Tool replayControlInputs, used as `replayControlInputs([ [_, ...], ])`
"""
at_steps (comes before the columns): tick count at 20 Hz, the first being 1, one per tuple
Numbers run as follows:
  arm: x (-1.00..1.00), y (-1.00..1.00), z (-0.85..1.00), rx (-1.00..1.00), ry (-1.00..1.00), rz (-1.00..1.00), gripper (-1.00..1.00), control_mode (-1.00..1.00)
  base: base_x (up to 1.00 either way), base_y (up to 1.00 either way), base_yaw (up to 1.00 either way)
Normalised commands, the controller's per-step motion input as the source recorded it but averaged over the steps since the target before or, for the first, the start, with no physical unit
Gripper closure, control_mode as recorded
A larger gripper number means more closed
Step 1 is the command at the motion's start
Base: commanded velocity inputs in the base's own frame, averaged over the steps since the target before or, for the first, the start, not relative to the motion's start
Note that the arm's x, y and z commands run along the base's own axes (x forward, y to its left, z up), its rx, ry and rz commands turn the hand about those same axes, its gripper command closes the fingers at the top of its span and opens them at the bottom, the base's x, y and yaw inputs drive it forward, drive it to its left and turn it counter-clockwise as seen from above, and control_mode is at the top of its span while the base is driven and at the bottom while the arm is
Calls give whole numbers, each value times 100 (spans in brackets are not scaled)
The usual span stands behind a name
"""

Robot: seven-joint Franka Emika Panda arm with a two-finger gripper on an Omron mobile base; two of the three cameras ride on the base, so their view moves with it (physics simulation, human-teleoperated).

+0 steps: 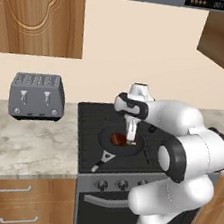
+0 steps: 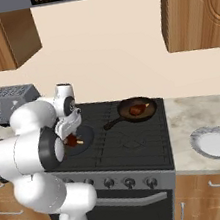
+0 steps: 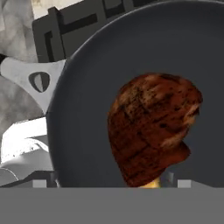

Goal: Place one of the steaks on the plate and the other in the bowl. Then place the bowl in the fridge.

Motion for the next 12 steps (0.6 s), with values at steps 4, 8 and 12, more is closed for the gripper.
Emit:
replayControlInputs([
  [4,0,-37,-23,4,-2,0,-100,-100,0,0,0],
  [8,0,0,-1,0,0,0,-100,-100,0,0,0],
  [12,14,0,0,0,0,0,-100,-100,0,0,0],
])
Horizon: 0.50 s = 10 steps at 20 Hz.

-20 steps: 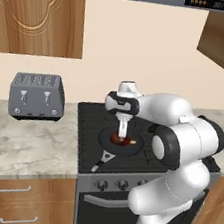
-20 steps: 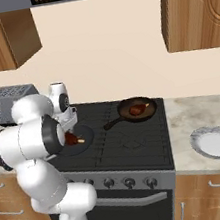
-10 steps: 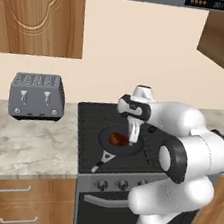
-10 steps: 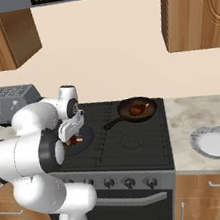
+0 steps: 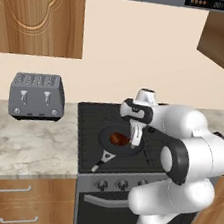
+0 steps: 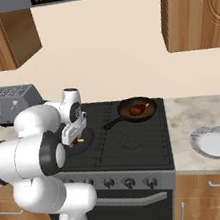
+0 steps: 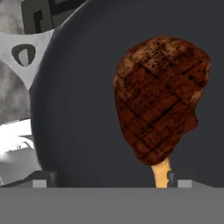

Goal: Place one of the steaks on the plate and the other in the bowl. Then place the bowl in the fridge.

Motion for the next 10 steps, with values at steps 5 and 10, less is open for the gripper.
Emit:
replayControlInputs([
  [5,28,9,-8,0,4,0,-100,-100,0,0,0],
  [10,21,10,-6,0,1,0,-100,-100,0,0,0],
])
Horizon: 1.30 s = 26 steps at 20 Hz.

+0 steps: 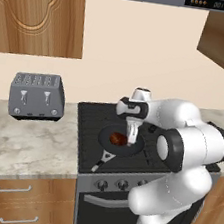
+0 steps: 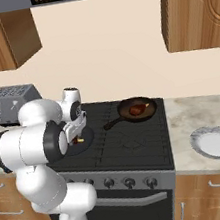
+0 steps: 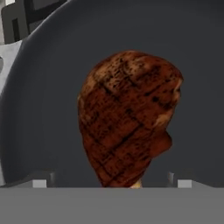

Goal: Place one of the steaks on the plate and the other in the bowl. Then place the bowl in the fridge.

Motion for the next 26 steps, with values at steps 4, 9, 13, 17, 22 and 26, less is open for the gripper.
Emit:
replayControlInputs([
  [4,0,24,-15,0,0,0,-100,-100,0,0,0],
  [9,0,11,-14,0,0,1,-100,-100,0,0,0],
  [13,0,0,-1,0,0,1,100,-100,0,0,0],
  [17,0,0,0,0,0,0,100,-100,0,0,0],
  [22,0,1,3,0,-1,0,100,-100,0,0,0],
  [26,-38,-3,95,-1,-5,-10,100,-100,0,0,0],
])
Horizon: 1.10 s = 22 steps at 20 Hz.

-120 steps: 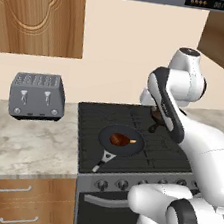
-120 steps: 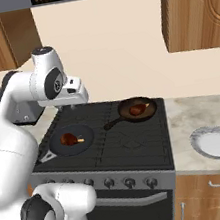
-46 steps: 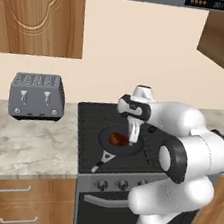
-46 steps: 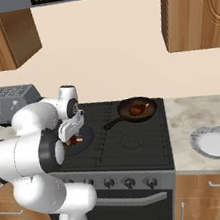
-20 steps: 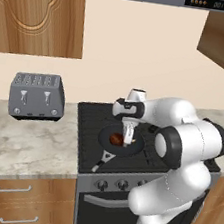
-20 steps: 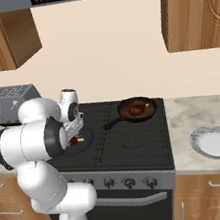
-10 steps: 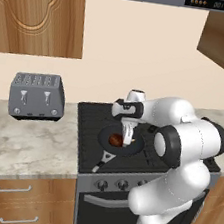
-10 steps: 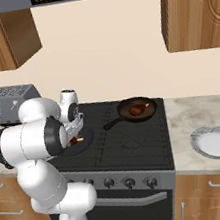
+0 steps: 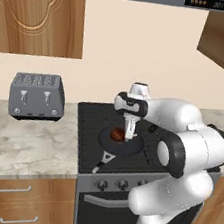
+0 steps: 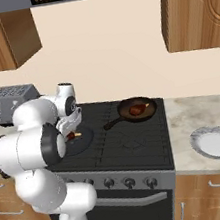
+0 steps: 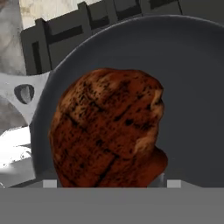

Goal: Place one of the steaks on the plate and the other in the bowl. Then place the bowl in the fridge.

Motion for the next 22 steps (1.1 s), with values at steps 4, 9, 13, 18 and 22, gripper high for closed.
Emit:
replayControlInputs([
  [4,-94,-26,92,1,3,-28,100,-100,0,0,0],
  [9,-93,-28,44,-1,-1,-45,100,-100,0,0,0],
  [13,-45,-26,34,-11,0,-51,100,-100,0,0,0],
  [18,0,1,0,0,0,0,100,-100,0,0,0],
  [22,0,0,0,0,0,0,100,100,-7,-26,-2],
])
